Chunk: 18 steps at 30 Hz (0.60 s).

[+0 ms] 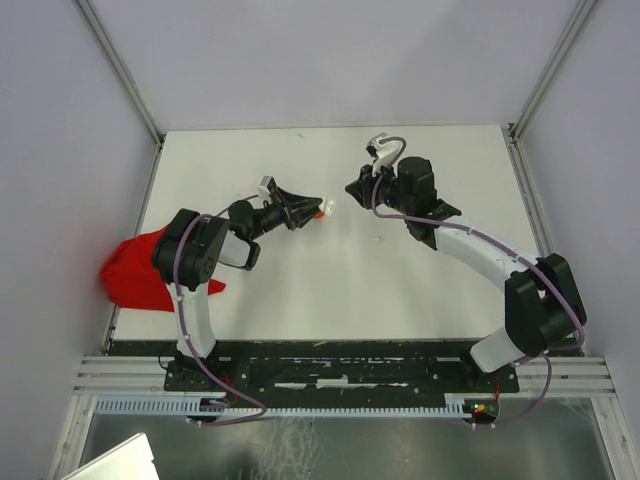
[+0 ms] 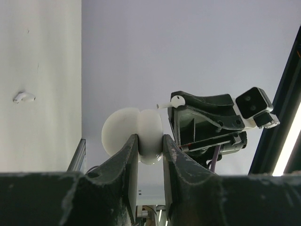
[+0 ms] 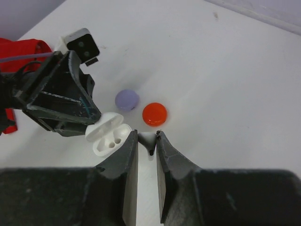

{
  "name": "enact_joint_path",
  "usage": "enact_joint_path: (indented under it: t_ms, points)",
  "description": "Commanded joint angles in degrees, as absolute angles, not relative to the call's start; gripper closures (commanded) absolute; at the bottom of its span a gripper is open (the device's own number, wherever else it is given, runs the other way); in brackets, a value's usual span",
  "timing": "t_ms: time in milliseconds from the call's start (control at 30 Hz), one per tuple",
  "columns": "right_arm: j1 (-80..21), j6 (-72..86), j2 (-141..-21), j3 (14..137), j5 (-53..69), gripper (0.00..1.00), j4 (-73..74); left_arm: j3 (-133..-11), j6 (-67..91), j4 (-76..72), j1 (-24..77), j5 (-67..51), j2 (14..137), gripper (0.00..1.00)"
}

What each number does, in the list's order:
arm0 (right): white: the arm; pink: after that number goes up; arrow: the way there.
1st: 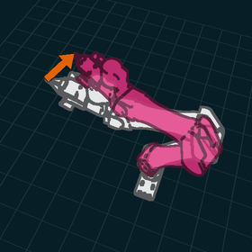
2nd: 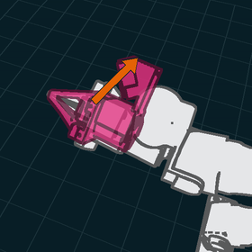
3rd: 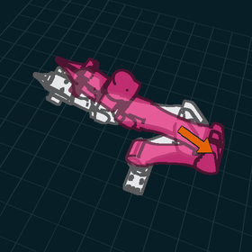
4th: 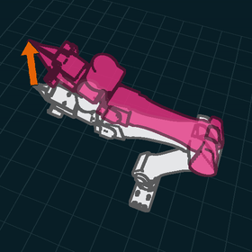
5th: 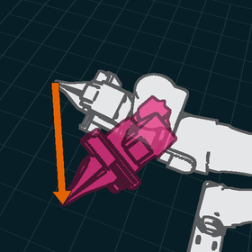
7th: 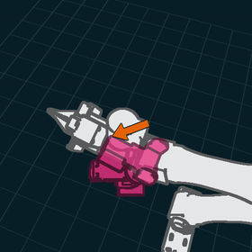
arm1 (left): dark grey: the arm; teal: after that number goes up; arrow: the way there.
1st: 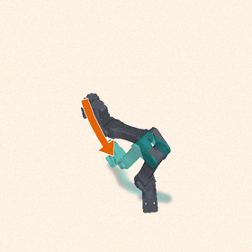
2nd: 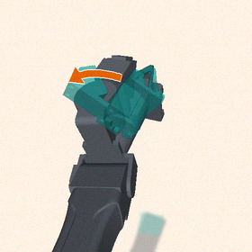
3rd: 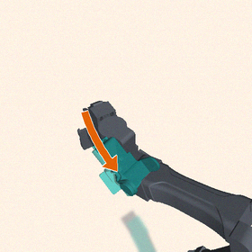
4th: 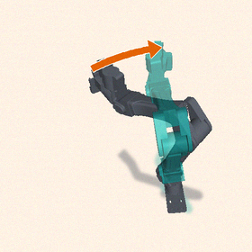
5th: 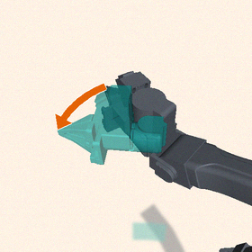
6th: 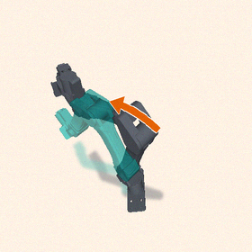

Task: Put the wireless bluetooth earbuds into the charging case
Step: Pick up the earbud from the center of the board, then place the earbud in the charging case.

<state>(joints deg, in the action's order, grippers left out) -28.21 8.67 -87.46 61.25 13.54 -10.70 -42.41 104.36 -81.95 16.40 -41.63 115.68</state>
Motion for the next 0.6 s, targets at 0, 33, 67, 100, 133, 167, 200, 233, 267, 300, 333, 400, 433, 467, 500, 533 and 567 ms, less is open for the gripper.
enact_joint_path:
  t_ms: [0,33,67,100,133,167,200,233,267,300,333,400,433,467,500,533,567]
  points:
    - [-28.0,7.2,-86.0,57.9,22.1,0.97,-27.2,-45.3,105.8,-80.7,17.0,-44.9,113.5,0.97]
    - [-28.1,7.1,-86.0,57.1,22.8,0.98,-28.4,-45.6,105.9,-80.7,17.1,-45.3,113.7,0.97]
    - [-28.0,6.9,-86.0,56.5,23.3,0.98,-29.4,-46.0,106.1,-80.7,17.3,-45.7,113.8,0.97]
    - [-28.1,6.7,-85.8,55.8,24.1,0.98,-30.4,-46.2,106.1,-80.5,17.4,-46.1,113.7,0.97]
    - [-28.0,6.5,-85.7,55.3,24.8,0.98,-31.4,-46.4,106.1,-80.3,17.5,-46.3,113.8,0.97]
    - [-28.1,6.4,-85.7,54.9,25.6,0.98,-32.2,-46.6,106.1,-80.1,17.6,-46.6,113.8,0.97]
    - [-28.0,6.3,-85.6,54.4,26.4,0.98,-32.9,-46.9,106.0,-79.9,17.7,-46.8,113.9,0.97]
    - [-28.1,6.2,-85.7,54.1,27.0,0.98,-33.1,-46.9,106.0,-79.9,17.8,-46.9,113.9,0.97]
    - [-28.1,6.0,-85.7,54.0,27.8,0.98,-33.1,-47.1,106.0,-79.9,18.0,-47.0,114.0,0.97]
    - [-28.1,5.7,-85.9,53.9,28.4,0.98,-33.3,-47.3,106.0,-79.9,18.1,-47.1,114.0,0.97]
    - [-28.1,5.7,-86.0,53.8,28.8,0.98,-33.4,-47.5,106.1,-79.8,18.2,-47.3,114.1,0.97]
    - [-28.1,5.6,-86.2,53.5,29.9,0.98,-33.5,-47.8,106.4,-79.9,18.5,-47.5,114.1,0.97]
    - [-28.1,5.5,-86.2,53.3,30.6,0.98,-33.6,-47.9,106.5,-80.1,18.6,-47.4,114.2,0.97]
    - [-28.1,5.2,-86.2,53.0,31.2,0.98,-33.7,-47.8,106.6,-80.3,18.6,-47.3,114.2,0.97]
    - [-28.2,5.1,-86.4,52.7,31.7,0.98,-34.0,-47.9,107.0,-80.6,18.6,-47.3,114.3,0.97]
    - [-28.2,5.0,-86.4,52.5,32.1,0.98,-34.3,-47.9,107.6,-81.2,18.6,-47.2,114.4,0.97]
    - [-28.2,4.8,-86.5,52.3,32.3,0.98,-34.4,-47.9,108.2,-81.9,18.7,-47.2,114.6,0.97]
